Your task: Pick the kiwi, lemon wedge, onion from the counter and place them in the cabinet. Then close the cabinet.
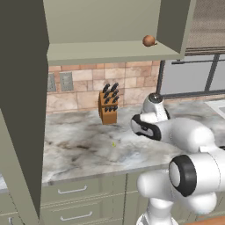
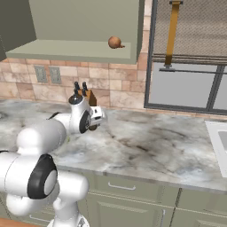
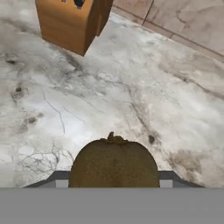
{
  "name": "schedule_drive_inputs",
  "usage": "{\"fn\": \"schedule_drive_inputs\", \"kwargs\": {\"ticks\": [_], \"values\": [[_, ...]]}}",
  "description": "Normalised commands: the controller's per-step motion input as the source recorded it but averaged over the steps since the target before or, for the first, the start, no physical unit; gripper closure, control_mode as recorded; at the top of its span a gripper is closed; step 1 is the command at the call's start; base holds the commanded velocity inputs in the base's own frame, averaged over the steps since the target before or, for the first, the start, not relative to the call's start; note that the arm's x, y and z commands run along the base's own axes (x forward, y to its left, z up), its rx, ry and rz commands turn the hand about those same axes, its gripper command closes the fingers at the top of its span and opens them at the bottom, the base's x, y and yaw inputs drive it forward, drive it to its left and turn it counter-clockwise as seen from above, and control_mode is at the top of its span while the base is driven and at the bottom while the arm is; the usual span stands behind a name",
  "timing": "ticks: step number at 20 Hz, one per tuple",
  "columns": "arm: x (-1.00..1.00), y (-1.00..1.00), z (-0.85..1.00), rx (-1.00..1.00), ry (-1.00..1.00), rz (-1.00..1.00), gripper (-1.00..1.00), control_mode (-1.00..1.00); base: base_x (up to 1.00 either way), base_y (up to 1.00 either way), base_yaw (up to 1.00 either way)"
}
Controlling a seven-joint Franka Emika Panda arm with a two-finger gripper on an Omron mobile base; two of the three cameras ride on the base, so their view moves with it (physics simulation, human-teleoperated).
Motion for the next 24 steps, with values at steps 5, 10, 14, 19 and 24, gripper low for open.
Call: {"fn": "schedule_drive_inputs", "kwargs": {"ticks": [5, 10, 14, 19, 24], "values": [[-0.28, -0.08, 1.00, 0.01, -0.09, 0.08, 1.00, -1.00, 0.00, 0.00, 0.00], [-0.03, 0.00, 1.00, 0.00, -0.01, 0.03, 1.00, -1.00, 0.00, 0.00, 0.00], [0.01, 0.00, 1.00, 0.00, 0.01, 0.00, 1.00, -1.00, 0.00, 0.00, 0.00], [0.15, 0.00, 1.00, 0.00, 0.07, 0.00, 1.00, -1.00, 0.00, 0.00, 0.00], [0.17, 0.00, 1.00, 0.00, 0.05, 0.00, 1.00, -1.00, 0.00, 0.00, 0.00]]}}
